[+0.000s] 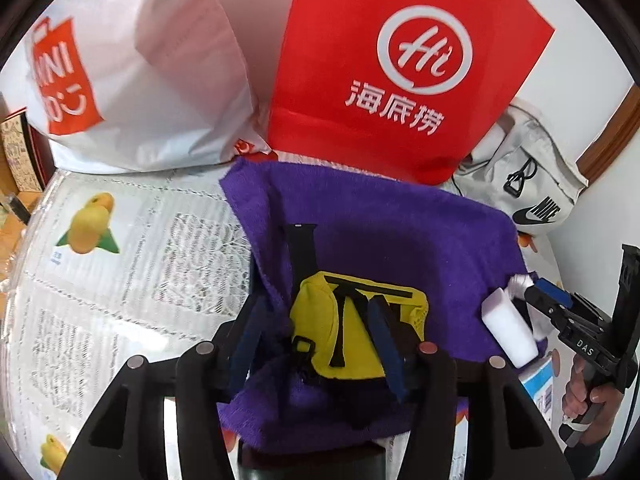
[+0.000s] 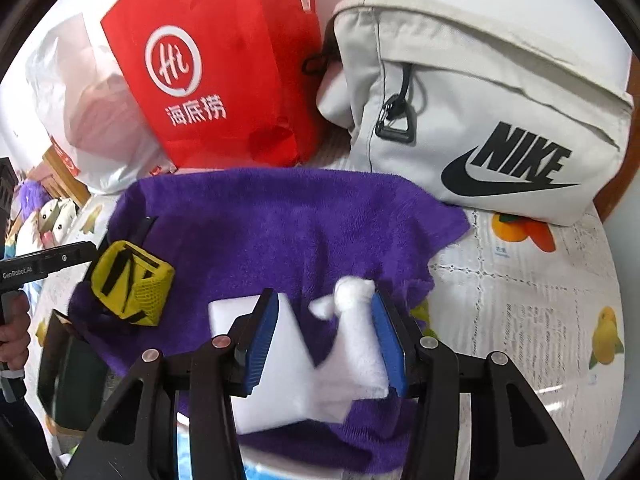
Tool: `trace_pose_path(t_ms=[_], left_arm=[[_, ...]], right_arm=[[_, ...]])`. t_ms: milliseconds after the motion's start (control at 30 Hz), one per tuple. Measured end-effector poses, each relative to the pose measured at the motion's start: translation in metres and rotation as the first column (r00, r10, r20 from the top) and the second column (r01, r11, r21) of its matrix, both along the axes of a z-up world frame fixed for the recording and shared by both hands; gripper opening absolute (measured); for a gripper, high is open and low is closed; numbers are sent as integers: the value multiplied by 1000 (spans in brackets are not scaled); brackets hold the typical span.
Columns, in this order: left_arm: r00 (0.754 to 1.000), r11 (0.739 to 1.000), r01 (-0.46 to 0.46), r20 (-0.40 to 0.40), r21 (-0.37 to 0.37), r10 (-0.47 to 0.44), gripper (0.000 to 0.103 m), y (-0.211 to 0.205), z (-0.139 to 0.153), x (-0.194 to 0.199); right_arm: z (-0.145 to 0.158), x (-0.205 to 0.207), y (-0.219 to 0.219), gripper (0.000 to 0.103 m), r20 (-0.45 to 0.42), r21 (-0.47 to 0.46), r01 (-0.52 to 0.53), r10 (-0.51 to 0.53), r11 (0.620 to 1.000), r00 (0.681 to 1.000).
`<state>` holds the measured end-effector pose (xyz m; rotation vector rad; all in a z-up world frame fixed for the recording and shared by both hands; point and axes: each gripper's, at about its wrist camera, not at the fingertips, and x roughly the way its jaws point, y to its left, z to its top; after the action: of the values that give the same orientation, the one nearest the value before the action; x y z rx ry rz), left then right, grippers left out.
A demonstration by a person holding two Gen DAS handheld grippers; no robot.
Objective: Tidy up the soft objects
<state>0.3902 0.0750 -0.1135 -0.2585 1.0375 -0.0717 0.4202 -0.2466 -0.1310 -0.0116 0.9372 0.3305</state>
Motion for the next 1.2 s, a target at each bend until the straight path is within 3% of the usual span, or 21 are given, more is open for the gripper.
trace_pose_path(t_ms=[333,567,733,900,1100,1200], left_arm=[[995,999,22,94,38,-26,52,1,37,-59],[995,999,22,95,34,-25,52,1,46,-99],[996,1000,18,85,9,-18,52,4,43,-116],[997,1000,27,69,-5,-26,52,4,35,-124],[998,999,33,50,-23,-32,52,-1,26,-117],[999,999,38,40,-25,-37,52,-3,21,-111]], right_arm=[[37,-59,4,53,82,22,-6,4,1000,997],[51,-89,11,53,126,28,-22,18,999,992],[55,-102,14,53,138,14,-19,17,1000,990],[37,-104,0,53,92,-28,21,-18,999,996],[10,-84,-19,37,15,-37,74,-73,997,997],[0,-78,-19,19,-6,-48,57,-57,997,998]])
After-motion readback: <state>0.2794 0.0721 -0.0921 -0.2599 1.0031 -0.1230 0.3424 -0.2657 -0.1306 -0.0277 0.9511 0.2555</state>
